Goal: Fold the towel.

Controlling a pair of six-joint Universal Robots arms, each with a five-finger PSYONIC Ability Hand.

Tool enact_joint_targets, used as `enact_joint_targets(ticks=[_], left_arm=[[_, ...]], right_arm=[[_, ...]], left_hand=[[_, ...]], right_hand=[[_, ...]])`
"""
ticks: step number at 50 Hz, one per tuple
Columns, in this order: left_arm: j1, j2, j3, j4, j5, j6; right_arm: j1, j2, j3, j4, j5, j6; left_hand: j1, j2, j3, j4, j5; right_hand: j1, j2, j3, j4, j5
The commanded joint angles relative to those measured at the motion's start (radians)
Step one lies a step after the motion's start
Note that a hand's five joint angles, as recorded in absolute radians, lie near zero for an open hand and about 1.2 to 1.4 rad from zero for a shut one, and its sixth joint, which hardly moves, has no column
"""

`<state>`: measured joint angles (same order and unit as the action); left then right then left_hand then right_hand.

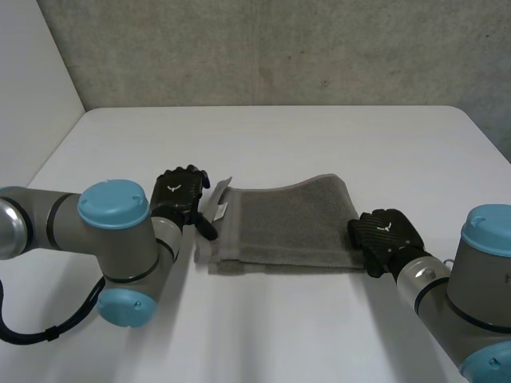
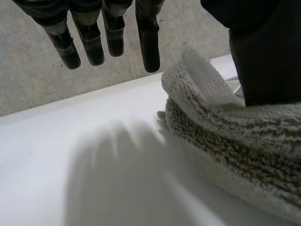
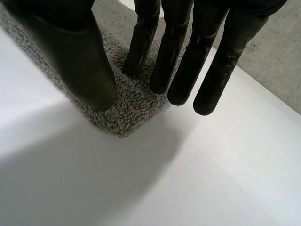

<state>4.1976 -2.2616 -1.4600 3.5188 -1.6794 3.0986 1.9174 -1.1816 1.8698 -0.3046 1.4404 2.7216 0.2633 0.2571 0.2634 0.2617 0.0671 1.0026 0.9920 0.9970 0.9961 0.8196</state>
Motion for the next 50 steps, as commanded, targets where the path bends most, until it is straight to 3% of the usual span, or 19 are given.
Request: enact_joint_targets(ticks=[1, 19, 50], left_arm=[[-0.001, -0.001, -0.016, -0.001, 0.003, 0.000], [0.071, 0.000, -0.031, -0.027, 0.001, 0.002], [0.010, 0.263, -0.143, -0.034, 0.023, -0.012]], right_arm=[[0.002, 0.000, 0.003, -0.001, 0.000, -0.006], [0.000, 0.017, 0.002, -0.005, 0.000, -0.009], [0.005, 0.048, 0.008, -0.064, 0.002, -0.010]], left_hand=[[-0.035, -0.029, -0.035, -0.034, -0.013], [-0.035, -0.029, -0.035, -0.034, -0.013], [-0.053, -0.047, -0.053, -0.051, -0.031]], right_hand=[[0.010, 0.021, 0.016, 0.017, 0.019], [0.069, 0.079, 0.074, 0.075, 0.077], [0.010, 0.021, 0.016, 0.017, 0.019]])
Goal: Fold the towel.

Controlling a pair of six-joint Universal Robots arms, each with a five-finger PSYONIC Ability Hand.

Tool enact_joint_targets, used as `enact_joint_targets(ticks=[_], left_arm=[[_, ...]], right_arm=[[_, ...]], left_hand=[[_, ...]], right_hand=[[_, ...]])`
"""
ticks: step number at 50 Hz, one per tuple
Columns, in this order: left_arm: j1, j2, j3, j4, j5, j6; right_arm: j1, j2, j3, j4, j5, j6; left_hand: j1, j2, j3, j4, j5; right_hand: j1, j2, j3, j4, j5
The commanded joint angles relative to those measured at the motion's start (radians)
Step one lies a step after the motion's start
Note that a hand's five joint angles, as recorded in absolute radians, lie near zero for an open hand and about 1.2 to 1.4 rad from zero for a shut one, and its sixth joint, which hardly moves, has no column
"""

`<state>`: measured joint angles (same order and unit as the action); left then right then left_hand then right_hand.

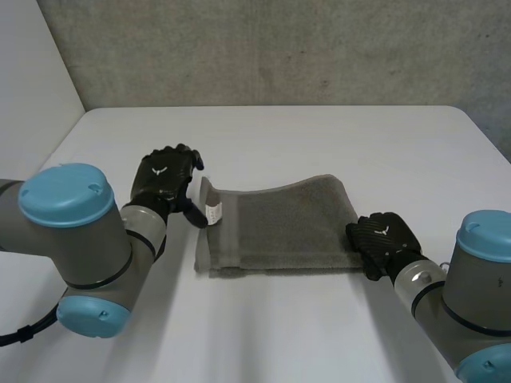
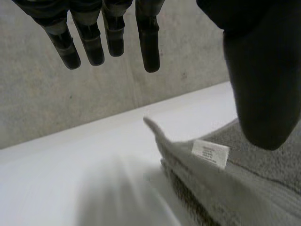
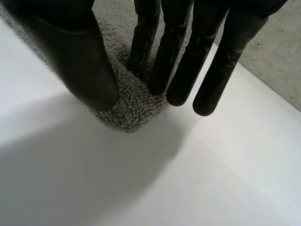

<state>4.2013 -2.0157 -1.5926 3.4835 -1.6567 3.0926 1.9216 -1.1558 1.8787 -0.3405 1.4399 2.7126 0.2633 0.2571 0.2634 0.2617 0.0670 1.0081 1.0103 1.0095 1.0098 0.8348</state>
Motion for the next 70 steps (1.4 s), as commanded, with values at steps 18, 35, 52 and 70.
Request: enact_joint_targets(ticks=[18, 35, 52, 70], left_arm=[[0.017, 0.051, -0.023, 0.000, 0.000, -0.009], [0.074, 0.087, 0.013, 0.003, 0.052, -0.017], [0.065, 0.098, 0.000, 0.003, 0.055, -0.077], [-0.047, 0.092, -0.018, -0.001, 0.057, -0.078]], right_arm=[[-0.128, -0.060, 0.072, 0.043, -0.016, -0.049], [0.008, -0.180, -0.125, 0.241, -0.055, -0.125], [0.519, 0.051, -0.276, 0.236, -0.019, -0.073], [0.285, -0.142, -0.214, 0.232, 0.088, -0.001]], left_hand=[[-0.059, -0.052, -0.059, -0.057, -0.037], [-0.064, -0.058, -0.065, -0.063, -0.043], [-0.070, -0.064, -0.070, -0.069, -0.049], [-0.070, -0.064, -0.070, -0.069, -0.049]], right_hand=[[0.388, 0.386, 0.387, 0.386, 0.387], [0.388, 0.386, 0.387, 0.386, 0.387], [-0.177, -0.180, -0.179, -0.179, -0.179], [-0.834, -0.836, -0.835, -0.835, -0.835]])
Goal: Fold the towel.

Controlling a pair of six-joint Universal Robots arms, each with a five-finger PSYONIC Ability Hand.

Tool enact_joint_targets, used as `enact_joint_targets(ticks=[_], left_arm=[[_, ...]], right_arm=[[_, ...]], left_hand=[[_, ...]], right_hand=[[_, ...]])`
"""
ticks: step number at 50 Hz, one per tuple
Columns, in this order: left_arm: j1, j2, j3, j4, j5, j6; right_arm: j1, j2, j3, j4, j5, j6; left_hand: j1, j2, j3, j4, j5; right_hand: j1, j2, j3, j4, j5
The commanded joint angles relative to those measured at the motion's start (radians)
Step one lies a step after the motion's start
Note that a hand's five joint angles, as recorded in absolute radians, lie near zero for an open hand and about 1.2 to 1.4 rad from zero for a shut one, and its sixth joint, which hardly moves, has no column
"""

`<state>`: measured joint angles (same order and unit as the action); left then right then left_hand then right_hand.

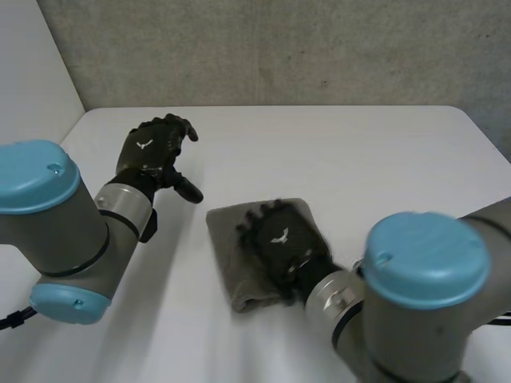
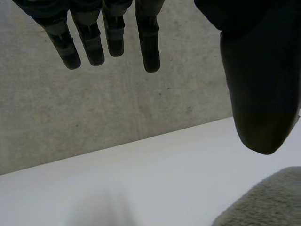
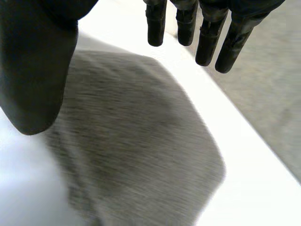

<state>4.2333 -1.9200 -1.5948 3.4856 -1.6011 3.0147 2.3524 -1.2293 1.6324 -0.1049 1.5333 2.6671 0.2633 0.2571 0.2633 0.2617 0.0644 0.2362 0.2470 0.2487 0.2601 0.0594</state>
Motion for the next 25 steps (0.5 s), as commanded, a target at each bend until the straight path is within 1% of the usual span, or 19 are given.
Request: enact_joint_targets(ticks=[1, 2, 3, 5, 6, 8, 9, 11, 17, 25], left_arm=[[-0.079, -0.004, -0.016, -0.003, 0.001, 0.000], [-0.102, -0.011, -0.028, -0.003, 0.000, -0.002], [-0.124, -0.017, -0.045, -0.003, -0.002, -0.002], [-0.140, -0.022, -0.065, -0.003, -0.003, 0.001], [-0.151, -0.034, -0.080, -0.003, -0.005, 0.006], [-0.157, -0.052, -0.094, -0.005, -0.007, 0.009], [-0.157, -0.053, -0.094, -0.005, -0.007, 0.009], [-0.159, -0.088, -0.106, -0.020, -0.007, 0.012], [-0.145, -0.114, -0.119, -0.083, -0.010, 0.012], [-0.122, -0.108, -0.155, -0.094, -0.010, 0.012]], right_arm=[[-0.147, -0.068, 0.032, -0.004, -0.005, 0.045], [-0.183, -0.068, 0.032, 0.001, -0.009, 0.084], [-0.183, -0.068, 0.032, 0.001, -0.009, 0.085], [-0.240, -0.058, 0.024, 0.005, -0.027, 0.183], [-0.240, -0.058, 0.024, 0.005, -0.027, 0.183], [-0.278, -0.009, 0.018, 0.005, -0.073, 0.266], [-0.278, -0.009, 0.018, 0.005, -0.073, 0.266], [-0.298, 0.045, 0.006, 0.005, -0.119, 0.321], [-0.301, 0.088, 0.007, 0.005, -0.151, 0.364], [-0.280, 0.091, 0.001, 0.005, -0.151, 0.393]], left_hand=[[-0.070, -0.064, -0.070, -0.069, -0.046], [-0.070, -0.064, -0.070, -0.069, -0.046], [-0.067, -0.061, -0.067, -0.066, -0.043], [-0.067, -0.061, -0.067, -0.066, -0.043], [-0.064, -0.058, -0.065, -0.063, -0.040], [-0.062, -0.055, -0.062, -0.060, -0.037], [-0.061, -0.055, -0.062, -0.060, -0.037], [-0.059, -0.052, -0.059, -0.057, -0.034], [-0.067, -0.061, -0.067, -0.066, -0.043], [-0.067, -0.061, -0.067, -0.066, -0.043]], right_hand=[[-0.062, -0.073, -0.074, -0.086, -0.059], [-0.062, -0.073, -0.074, -0.086, -0.059], [-0.062, -0.073, -0.074, -0.086, -0.059], [-0.062, -0.073, -0.074, -0.086, -0.059], [-0.062, -0.073, -0.074, -0.086, -0.059], [-0.062, -0.073, -0.074, -0.086, -0.059], [-0.062, -0.073, -0.074, -0.086, -0.059], [-0.062, -0.073, -0.074, -0.086, -0.059], [-0.062, -0.073, -0.074, -0.086, -0.059], [-0.062, -0.073, -0.074, -0.086, -0.059]])
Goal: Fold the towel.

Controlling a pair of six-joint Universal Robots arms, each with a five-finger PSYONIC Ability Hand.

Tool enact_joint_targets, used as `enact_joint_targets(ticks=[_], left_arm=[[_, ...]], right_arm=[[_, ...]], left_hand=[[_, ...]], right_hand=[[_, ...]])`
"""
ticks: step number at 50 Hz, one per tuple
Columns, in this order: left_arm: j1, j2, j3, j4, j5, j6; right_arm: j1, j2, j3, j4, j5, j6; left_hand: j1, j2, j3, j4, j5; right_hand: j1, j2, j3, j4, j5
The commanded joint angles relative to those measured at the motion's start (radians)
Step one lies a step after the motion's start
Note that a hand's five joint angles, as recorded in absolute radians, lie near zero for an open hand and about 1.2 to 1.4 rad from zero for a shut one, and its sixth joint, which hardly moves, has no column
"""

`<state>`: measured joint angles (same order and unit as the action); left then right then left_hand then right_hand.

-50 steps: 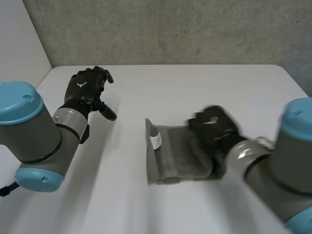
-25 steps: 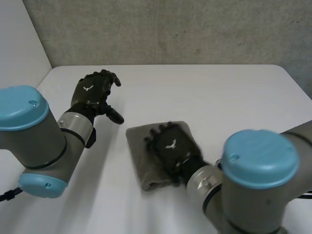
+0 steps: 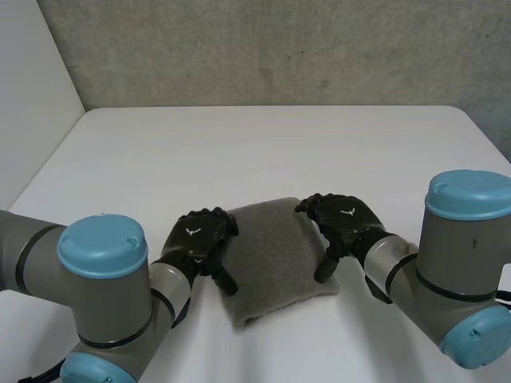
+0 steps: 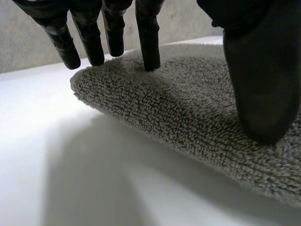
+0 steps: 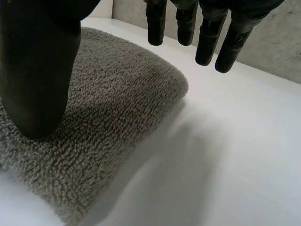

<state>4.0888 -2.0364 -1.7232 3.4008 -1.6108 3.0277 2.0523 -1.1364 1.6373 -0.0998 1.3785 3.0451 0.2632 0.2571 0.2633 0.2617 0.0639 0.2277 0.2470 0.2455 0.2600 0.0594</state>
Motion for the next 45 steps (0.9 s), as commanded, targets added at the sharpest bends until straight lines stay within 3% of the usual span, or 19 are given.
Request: enact_joint_targets(ticks=[1, 11, 16, 26, 38, 45], left_arm=[[0.022, 0.008, -0.027, -0.009, 0.000, -0.001], [0.061, 0.025, -0.042, -0.008, 0.003, -0.001], [0.071, 0.041, -0.044, -0.008, 0.006, -0.001], [0.082, 0.064, -0.045, -0.008, 0.006, -0.004], [0.079, 0.036, -0.033, 0.000, 0.008, -0.004], [0.061, -0.031, 0.042, 0.003, 0.008, -0.004]], right_arm=[[0.023, -0.005, -0.004, 0.000, 0.004, 0.015], [0.045, -0.029, -0.011, 0.000, -0.006, 0.006], [0.114, -0.016, -0.036, 0.002, -0.006, 0.001], [0.198, 0.096, -0.135, 0.038, -0.006, -0.002], [0.216, 0.173, -0.206, 0.069, 0.013, -0.029], [0.177, 0.138, -0.174, 0.071, 0.117, -0.071]], left_hand=[[-0.067, -0.061, -0.067, -0.066, -0.043], [-0.067, -0.061, -0.067, -0.066, -0.043], [-0.067, -0.061, -0.067, -0.066, -0.043], [-0.070, -0.064, -0.070, -0.069, -0.045], [-0.067, -0.061, -0.067, -0.066, -0.043], [-0.056, -0.050, -0.056, -0.054, -0.031]], right_hand=[[-0.053, -0.073, -0.071, -0.085, -0.059], [-0.053, -0.073, -0.071, -0.085, -0.059], [-0.053, -0.073, -0.071, -0.085, -0.059], [-0.053, -0.073, -0.071, -0.085, -0.059], [-0.053, -0.073, -0.071, -0.085, -0.059], [-0.053, -0.073, -0.071, -0.085, -0.059]])
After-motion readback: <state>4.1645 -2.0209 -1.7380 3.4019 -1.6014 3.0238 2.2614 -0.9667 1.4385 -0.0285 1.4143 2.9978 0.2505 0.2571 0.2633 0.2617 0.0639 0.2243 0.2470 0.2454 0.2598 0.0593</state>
